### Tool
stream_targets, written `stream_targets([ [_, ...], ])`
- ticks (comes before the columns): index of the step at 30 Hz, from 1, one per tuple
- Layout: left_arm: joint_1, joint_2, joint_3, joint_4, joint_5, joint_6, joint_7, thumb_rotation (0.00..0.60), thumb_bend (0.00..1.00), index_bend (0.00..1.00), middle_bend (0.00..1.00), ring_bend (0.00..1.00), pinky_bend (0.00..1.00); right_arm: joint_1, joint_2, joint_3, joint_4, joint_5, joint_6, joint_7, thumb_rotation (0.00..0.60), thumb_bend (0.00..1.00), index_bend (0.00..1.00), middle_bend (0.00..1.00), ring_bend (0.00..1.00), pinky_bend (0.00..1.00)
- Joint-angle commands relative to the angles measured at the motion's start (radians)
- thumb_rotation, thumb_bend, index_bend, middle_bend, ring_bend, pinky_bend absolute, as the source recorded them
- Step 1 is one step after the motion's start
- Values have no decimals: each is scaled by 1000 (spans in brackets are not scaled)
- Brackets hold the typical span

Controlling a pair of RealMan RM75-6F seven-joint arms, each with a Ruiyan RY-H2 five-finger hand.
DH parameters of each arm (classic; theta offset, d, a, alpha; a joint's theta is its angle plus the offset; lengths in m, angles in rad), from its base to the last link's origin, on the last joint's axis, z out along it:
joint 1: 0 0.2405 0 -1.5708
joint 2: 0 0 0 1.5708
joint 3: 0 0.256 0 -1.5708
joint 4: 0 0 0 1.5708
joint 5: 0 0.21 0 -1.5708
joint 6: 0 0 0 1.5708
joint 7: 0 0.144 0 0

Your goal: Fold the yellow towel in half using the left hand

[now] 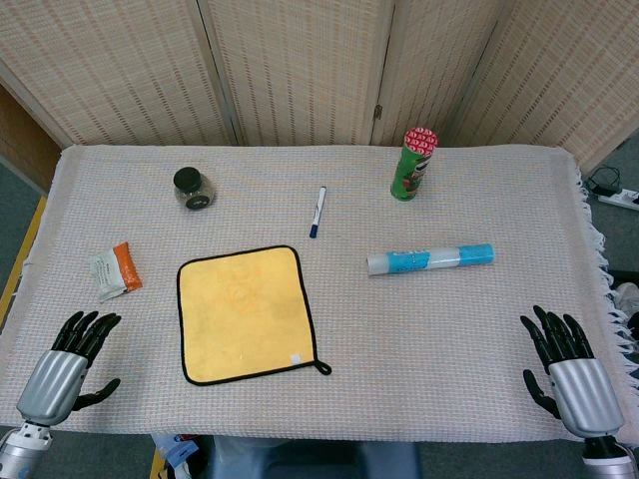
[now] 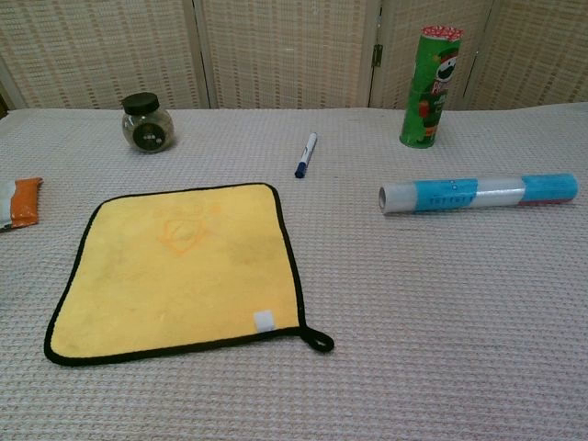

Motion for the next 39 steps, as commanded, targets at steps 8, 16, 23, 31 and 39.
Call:
stream_targets([
  [8,-1,-17,3,9,42,12,-43,600,250,36,128,73,16,14,-3,-6,-4,-20,-22,3,600,483,0,0,0,0],
  [16,-100,-132,-119,56,55,39,-212,600,259,433,961,999,1000,15,-16,15,-11,-11,-13,-38,600,483,0,0,0,0],
  [23,-294,-70,-164,-60,-173,-395,-430,600,435,364,1000,1000,1000,31,-21,25,-12,34,-62,-47,600,482,0,0,0,0],
  [31,-415,-280,-296,170,-368,-496,-263,600,436,419,1000,1000,1000,64,-19,30,3,102,-153,-8,600,482,0,0,0,0],
  [39,-532,-410,-360,395,-512,-646,-171,600,429,396,1000,1000,1000,79,-14,52,21,158,-182,33,600,483,0,0,0,0],
])
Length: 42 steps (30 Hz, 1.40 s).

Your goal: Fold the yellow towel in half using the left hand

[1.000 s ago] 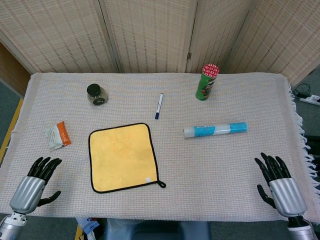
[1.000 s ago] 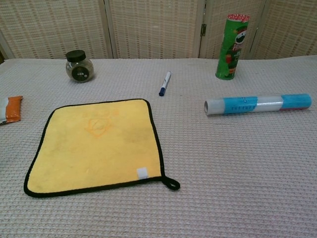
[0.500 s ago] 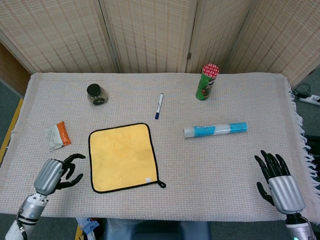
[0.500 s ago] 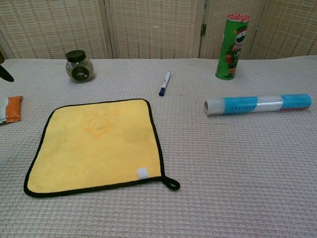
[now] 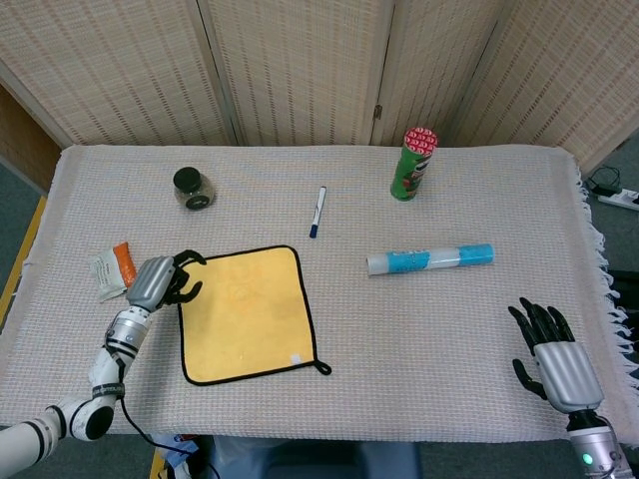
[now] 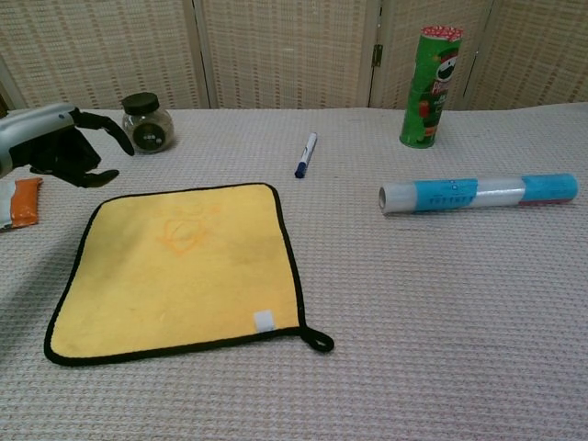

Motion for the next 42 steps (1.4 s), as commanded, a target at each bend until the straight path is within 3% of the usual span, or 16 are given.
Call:
stream_targets([
  [1,-78,-78,-43,122,-92,-99,77,600,425,394,1000,1000,1000,4,2,9,9,16,-4,14,600,483,0,0,0,0],
  [5,-114,-112,-51,183,-149,-155,137,600,370,391,1000,1000,1000,10,5,11,15,31,-19,32,600,482,0,0,0,0],
  [14,-174,-218,-56,346,-198,-218,189,600,369,414,1000,1000,1000,12,12,12,22,42,-20,53,600,483,0,0,0,0],
  [28,-236,-342,-52,591,-146,-301,71,600,398,426,1000,1000,1000,9,18,12,30,53,-14,69,600,483,0,0,0,0],
  [42,-286,-419,-73,752,-125,-371,-30,600,398,444,1000,1000,1000,3,26,14,31,57,2,83,600,483,0,0,0,0],
])
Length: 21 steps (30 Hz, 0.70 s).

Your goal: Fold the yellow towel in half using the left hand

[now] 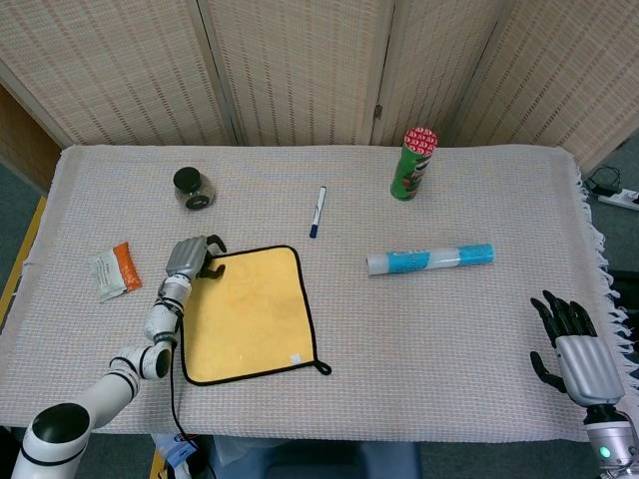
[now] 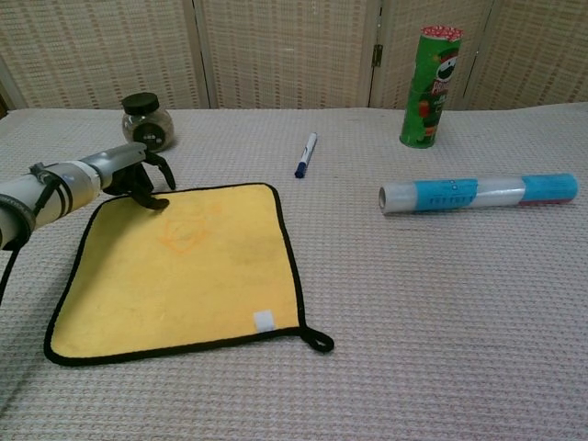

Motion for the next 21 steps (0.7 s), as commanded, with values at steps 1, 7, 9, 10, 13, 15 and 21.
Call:
stream_targets([
  [1,-13,-21,-3,39,13,-11,-24,600,398,440,1000,1000,1000,-1,1,0,1,2,1,2,600,483,0,0,0,0],
  [7,-21,-38,0,81,27,-40,-66,600,399,467,1000,1000,1000,-5,0,5,2,8,10,-2,600,482,0,0,0,0],
  [9,-22,-44,1,92,37,-26,-78,600,399,492,1000,1000,1000,-4,-1,5,2,10,8,-3,600,482,0,0,0,0],
  [10,-22,-48,1,98,41,-20,-84,600,399,502,1000,1000,1000,-3,-2,5,2,10,7,-4,600,482,0,0,0,0],
  [13,-22,-56,4,108,51,-14,-98,600,399,535,1000,1000,1000,-3,-2,6,3,11,6,-4,600,483,0,0,0,0],
  [15,-21,-56,6,108,57,-11,-106,600,399,563,1000,1000,1000,-3,-2,6,3,11,7,-5,600,483,0,0,0,0],
  [21,-14,-62,11,112,78,31,-127,600,401,618,1000,1000,1000,-3,-2,3,0,7,6,-5,600,483,0,0,0,0],
])
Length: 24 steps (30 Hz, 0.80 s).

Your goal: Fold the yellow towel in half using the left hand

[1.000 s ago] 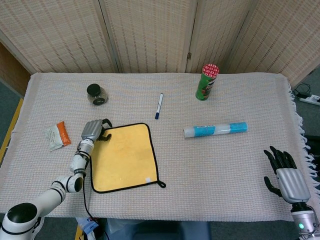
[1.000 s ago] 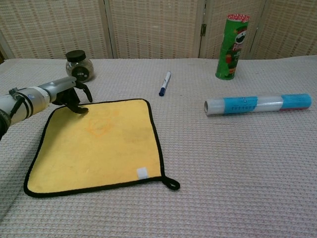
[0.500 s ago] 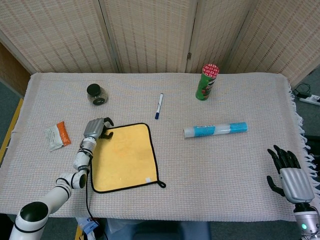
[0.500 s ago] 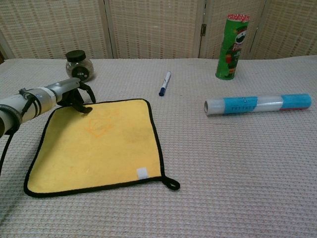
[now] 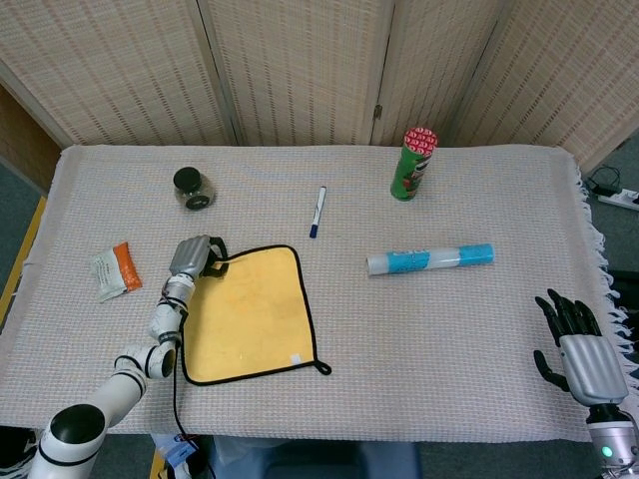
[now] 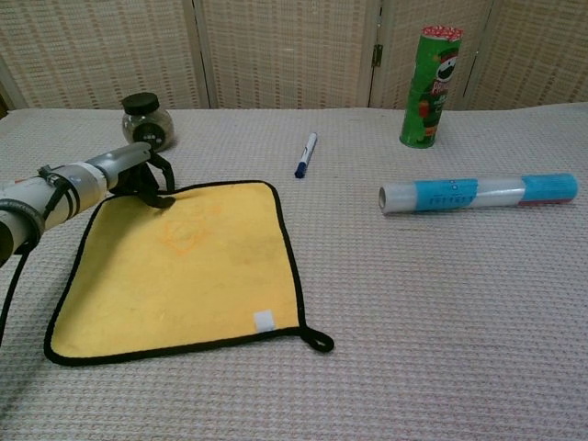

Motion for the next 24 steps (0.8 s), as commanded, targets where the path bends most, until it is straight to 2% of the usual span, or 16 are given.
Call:
stream_targets([
  [1,5,-1,4,0,12,16,-12,600,411,623,1000,1000,1000,-1,1,-1,-1,-3,2,0,600,483,0,0,0,0],
  [8,21,8,15,-15,33,57,-14,600,592,663,1000,1000,1000,-4,2,-3,-4,-12,13,-3,600,483,0,0,0,0],
  [11,26,12,16,-25,35,62,-14,600,636,671,1000,1000,1000,-5,2,-4,-6,-18,18,-6,600,483,0,0,0,0],
  [19,50,33,22,-78,50,119,-8,600,659,692,1000,1000,1000,-4,-1,-5,-7,-18,15,-8,600,483,0,0,0,0],
  [24,107,69,33,-204,71,247,35,600,660,692,1000,1000,1000,-3,1,-10,-12,-32,16,-4,600,483,0,0,0,0],
])
